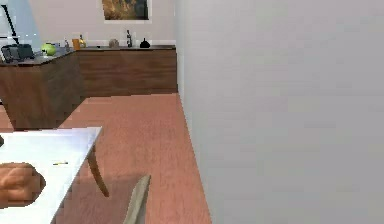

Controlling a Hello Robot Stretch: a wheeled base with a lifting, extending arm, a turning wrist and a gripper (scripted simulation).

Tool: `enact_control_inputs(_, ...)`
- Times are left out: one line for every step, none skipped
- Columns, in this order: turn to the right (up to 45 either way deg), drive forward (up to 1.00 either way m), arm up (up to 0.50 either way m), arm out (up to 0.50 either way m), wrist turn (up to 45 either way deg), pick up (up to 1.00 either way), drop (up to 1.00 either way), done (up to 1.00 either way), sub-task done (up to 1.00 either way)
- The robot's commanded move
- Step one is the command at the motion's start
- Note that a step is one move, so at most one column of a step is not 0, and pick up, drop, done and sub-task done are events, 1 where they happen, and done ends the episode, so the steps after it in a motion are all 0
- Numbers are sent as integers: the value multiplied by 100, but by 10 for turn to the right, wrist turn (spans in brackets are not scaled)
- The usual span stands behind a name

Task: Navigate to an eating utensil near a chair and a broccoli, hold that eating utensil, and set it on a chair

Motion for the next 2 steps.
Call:
enact_control_inputs(30,0,0,0,0,0,0,0,0)
enact_control_inputs(-450,0,0,0,0,0,0,0,0)
